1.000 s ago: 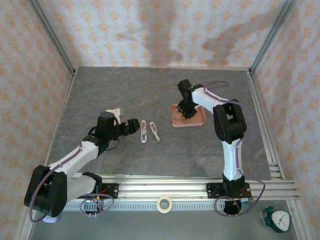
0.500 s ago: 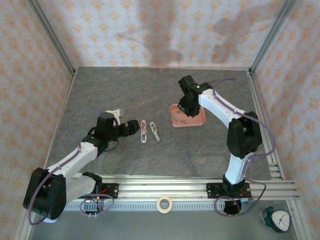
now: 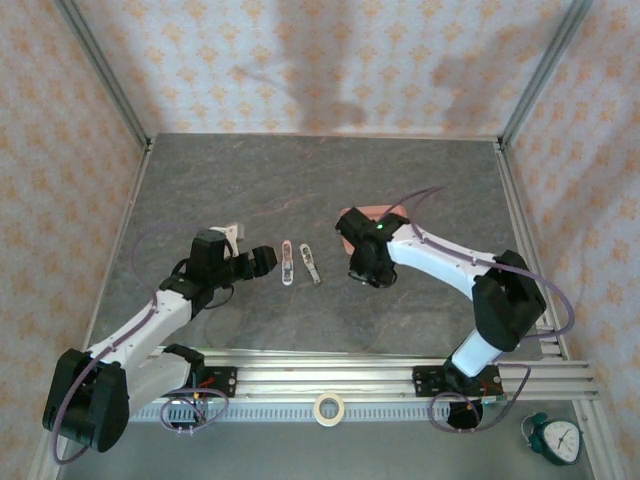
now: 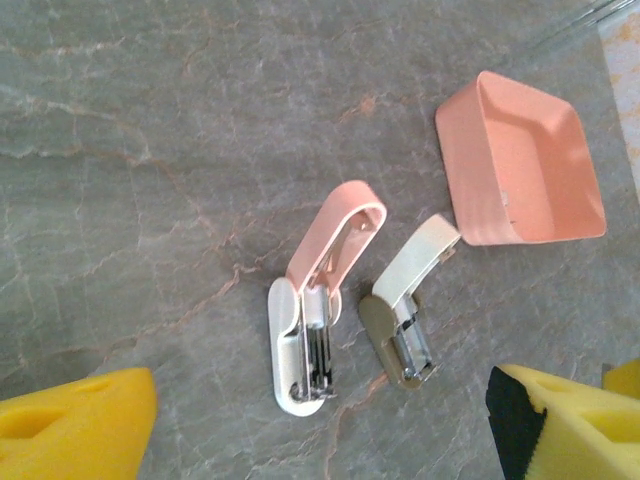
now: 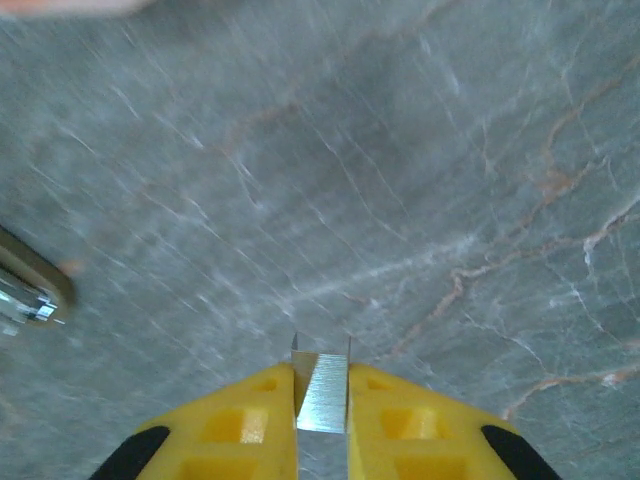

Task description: Load the staples into the stapler

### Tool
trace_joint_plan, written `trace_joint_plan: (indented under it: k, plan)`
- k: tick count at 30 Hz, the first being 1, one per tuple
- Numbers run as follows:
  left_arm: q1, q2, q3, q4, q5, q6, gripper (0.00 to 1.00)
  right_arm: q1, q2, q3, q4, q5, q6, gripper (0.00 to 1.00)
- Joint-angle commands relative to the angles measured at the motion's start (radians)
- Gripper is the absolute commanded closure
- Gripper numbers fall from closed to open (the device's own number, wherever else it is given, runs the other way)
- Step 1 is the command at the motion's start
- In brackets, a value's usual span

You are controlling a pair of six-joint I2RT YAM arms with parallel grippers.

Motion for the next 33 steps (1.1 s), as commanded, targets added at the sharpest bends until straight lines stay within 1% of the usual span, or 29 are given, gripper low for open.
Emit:
trace_joint_plan:
  k: [1,9,21,24,26,29,33]
  plan:
    - [0.008,-0.02,-0.026,-0.051,0.013,-0.003,0.13,0.028,0.013,-0.022,0.005,0.042,-0.045,0.83]
    - [0.006,0.0,-0.016,-0.058,0.009,-0.004,0.13,0.044,0.097,-0.043,0.053,0.024,-0.1,0.83]
    - [0.008,0.035,-0.002,-0.056,0.016,0.005,0.13,0.055,0.182,-0.042,0.031,0.03,-0.155,0.81]
    - [0.007,0.039,0.001,-0.055,0.016,0.006,0.13,0.055,0.175,-0.039,0.023,0.033,-0.155,0.77]
    - [0.008,0.04,0.003,-0.057,0.017,0.007,0.13,0.054,0.157,-0.025,0.005,0.033,-0.154,0.71]
    - [0.008,0.039,0.005,-0.062,0.018,0.008,0.13,0.055,0.107,-0.001,-0.023,0.046,-0.145,0.66]
    - [0.008,0.029,0.003,-0.066,0.018,0.008,0.13,0.049,0.057,0.02,-0.051,0.052,-0.123,0.66]
